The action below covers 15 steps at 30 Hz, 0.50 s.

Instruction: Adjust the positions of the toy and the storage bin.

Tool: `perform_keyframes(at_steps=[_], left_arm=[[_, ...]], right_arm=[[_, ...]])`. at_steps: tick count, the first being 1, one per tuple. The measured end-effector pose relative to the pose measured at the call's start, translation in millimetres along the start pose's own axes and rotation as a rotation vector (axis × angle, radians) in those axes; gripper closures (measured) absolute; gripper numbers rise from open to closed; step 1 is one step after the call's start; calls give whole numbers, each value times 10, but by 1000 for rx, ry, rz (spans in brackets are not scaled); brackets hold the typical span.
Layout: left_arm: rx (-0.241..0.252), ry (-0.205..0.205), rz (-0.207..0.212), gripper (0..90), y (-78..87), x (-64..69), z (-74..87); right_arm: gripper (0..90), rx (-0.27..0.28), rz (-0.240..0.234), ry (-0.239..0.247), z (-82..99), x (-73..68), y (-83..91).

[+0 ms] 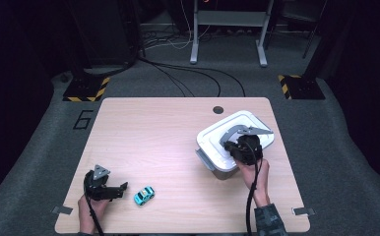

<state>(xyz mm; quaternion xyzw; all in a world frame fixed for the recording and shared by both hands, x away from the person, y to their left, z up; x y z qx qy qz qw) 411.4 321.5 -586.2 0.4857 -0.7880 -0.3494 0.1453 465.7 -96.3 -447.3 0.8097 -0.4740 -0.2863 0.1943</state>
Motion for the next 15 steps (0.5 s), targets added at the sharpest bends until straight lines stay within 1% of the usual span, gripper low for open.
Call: perform_keyframes(at_steps=[1,2,5,6,7,8,9,10,13,15], left_arm=[[0,0,0,29,0,0,0],[1,-1,-1,29,-1,-1,-1],[1,-1,-1,29,-1,-1,-1],[2,-1,-1,29,-1,-1,-2],[2,-1,-1,29,-1,-1,-2],[2,-1,-1,29,-1,-1,-2],[2,-1,-1,30,-1,-1,-2],[1,-1,0,30,-1,-1,-1],[2,-1,-1,30,-1,-1,-2],[1,0,0,30,0,0,-1]], right_arm=[[832,0,0,0,0,0,0],[830,-1,-1,8,7,-29,-5],[820,-2,5,16,5,-36,-6],[780,4,11,23,-7,-27,10],[780,4,11,23,-7,-27,10],[746,17,20,34,-39,4,57],[746,17,20,34,-39,4,57],[718,22,24,36,-58,26,85],[638,22,60,40,-101,143,163],[565,20,94,54,-126,251,199]])
Point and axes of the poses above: each handheld gripper's, and its own axes: y roughly backward along the jaws, z roughly out of its underside, x roughly to its right, the point moved 8 cm from there along -y, roughly forward along the jaws, and after that the axes turned 9 degrees about -y, right-handed, at the moved point
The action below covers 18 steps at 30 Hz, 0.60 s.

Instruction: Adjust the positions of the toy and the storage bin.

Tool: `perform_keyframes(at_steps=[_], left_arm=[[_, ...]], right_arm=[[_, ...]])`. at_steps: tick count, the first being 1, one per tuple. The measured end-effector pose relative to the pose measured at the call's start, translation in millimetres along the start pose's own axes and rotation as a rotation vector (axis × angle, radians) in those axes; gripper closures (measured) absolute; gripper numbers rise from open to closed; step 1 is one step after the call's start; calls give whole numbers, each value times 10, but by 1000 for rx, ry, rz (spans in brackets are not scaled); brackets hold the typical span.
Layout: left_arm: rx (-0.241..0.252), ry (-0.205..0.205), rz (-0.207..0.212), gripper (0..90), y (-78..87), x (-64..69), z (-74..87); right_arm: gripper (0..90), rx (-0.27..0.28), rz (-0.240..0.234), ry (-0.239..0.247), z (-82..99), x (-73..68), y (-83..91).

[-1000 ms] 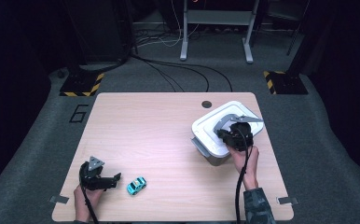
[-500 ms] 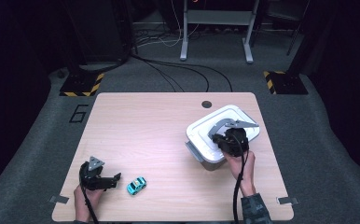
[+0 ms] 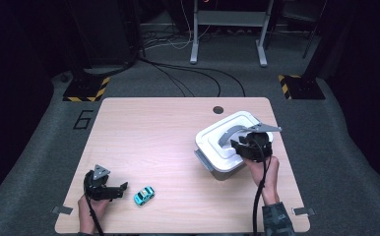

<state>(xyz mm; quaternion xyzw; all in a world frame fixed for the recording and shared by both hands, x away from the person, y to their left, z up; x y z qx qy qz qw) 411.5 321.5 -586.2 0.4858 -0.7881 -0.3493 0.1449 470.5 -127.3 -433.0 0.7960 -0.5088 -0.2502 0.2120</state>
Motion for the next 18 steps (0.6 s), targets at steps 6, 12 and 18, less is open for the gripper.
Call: perform_keyframes(at_steps=[6,12,18], left_arm=[[-1,0,1,29,0,1,1],[1,-1,0,30,-1,-1,-1],[1,-1,0,30,-1,-1,-1]], right_arm=[[367,-21,112,-2,-55,322,-58],[427,-28,149,7,-120,504,-202],[539,-17,146,16,-191,563,-260]])
Point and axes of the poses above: each handheld gripper's, and its own axes: y roughly backward along the jaws, z roughly out of its underside, x roughly to its right, the point moved 8 cm from there along -y, roughly forward along the jaws, and after that the axes turned 9 degrees about -y, right-handed, at the moved point
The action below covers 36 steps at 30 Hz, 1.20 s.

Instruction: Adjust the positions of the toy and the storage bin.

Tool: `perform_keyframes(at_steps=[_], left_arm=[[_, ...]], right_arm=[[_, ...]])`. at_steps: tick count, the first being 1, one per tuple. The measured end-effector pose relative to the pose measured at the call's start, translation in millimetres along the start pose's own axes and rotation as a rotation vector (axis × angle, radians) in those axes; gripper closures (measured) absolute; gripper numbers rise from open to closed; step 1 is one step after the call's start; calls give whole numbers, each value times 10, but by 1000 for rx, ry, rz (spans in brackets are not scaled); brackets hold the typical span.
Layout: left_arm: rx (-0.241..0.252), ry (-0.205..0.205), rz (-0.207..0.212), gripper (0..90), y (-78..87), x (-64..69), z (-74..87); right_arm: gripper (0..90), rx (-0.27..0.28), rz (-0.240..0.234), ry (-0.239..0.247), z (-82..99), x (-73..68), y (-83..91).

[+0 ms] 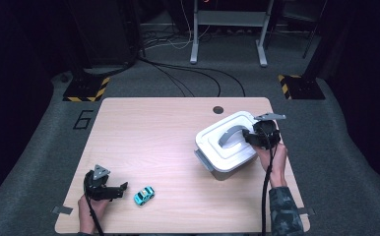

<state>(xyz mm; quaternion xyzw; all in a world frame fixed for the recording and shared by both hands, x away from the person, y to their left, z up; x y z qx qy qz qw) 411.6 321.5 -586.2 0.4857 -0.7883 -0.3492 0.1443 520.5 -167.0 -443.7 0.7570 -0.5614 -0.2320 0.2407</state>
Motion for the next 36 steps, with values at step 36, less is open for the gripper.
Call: perform_keyframes(at_steps=[36], left_arm=[[-1,1,1,31,2,2,1]], right_arm=[[607,0,-59,-1,90,-152,177]])
Point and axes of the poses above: each handheld gripper's, and its own axes: y roughly backward along the jaws, z roughly out of its underside, x roughly to its right, the point moved 8 cm from there along -y, roughly forward along the jaws, and after that the axes turned 9 degrees about -y, right-handed, at the moved point
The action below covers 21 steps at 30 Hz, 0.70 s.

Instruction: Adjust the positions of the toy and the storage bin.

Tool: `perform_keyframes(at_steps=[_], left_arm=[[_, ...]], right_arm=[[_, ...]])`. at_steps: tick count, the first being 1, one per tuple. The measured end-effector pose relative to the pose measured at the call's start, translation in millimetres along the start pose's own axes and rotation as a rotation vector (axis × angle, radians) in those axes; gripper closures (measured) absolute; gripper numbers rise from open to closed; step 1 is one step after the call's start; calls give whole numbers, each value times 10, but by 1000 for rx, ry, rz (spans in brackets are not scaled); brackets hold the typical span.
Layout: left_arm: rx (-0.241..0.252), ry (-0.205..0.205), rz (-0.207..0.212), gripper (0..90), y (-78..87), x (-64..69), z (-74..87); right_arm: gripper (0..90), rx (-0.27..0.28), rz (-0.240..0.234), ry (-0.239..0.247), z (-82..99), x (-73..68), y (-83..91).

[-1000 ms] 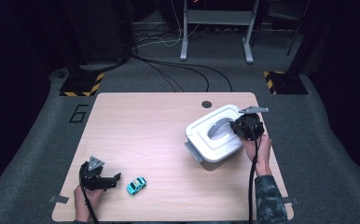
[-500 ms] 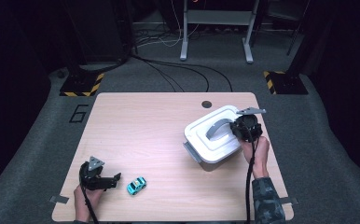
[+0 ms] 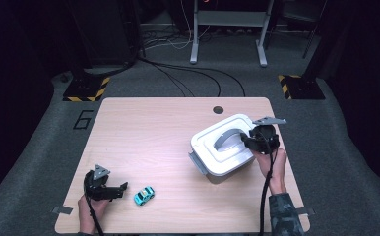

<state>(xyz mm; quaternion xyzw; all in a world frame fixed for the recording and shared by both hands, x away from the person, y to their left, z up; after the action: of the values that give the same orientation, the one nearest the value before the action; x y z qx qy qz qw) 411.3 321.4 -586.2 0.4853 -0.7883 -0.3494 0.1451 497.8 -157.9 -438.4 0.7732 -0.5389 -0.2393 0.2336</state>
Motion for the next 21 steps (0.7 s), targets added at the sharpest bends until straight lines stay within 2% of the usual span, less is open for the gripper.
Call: perform_keyframes(at_steps=[1,4,6,7,9,12,16,17,18,19,21], left_arm=[[0,1,1,31,1,1,0],[0,1,0,31,0,1,0],[-1,1,1,31,1,1,0],[-1,0,0,31,1,1,1],[-1,0,0,31,1,1,1],[0,0,0,31,0,0,0],[0,1,0,31,0,1,0],[-1,0,0,31,1,1,1],[-1,0,0,31,1,1,1],[-1,0,0,31,0,0,0],[-1,1,0,31,0,0,1]], right_arm=[[596,16,1,-13,1,74,46],[568,23,-7,-23,4,133,98],[560,37,9,-35,-7,210,144],[556,40,47,-55,-15,320,169],[557,39,58,-57,-17,358,167],[566,9,85,-87,3,534,84],[577,-5,67,-108,32,618,11],[596,3,39,-124,37,640,-8],[596,3,39,-124,37,640,-8],[643,7,12,-131,42,640,-9],[648,9,18,-127,49,636,-2]])
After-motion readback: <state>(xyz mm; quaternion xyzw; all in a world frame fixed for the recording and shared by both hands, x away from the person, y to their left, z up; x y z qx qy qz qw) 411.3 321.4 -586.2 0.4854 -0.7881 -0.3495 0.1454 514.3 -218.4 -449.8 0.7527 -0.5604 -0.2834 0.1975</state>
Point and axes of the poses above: each handheld gripper's, and its own axes: y roughly backward along the jaws, z roughly out of its underside, x roughly to its right, the point moved 8 cm from there along -y, roughly forward along the jaws, and after that the axes turned 9 degrees about -y, right-handed, at the moved point
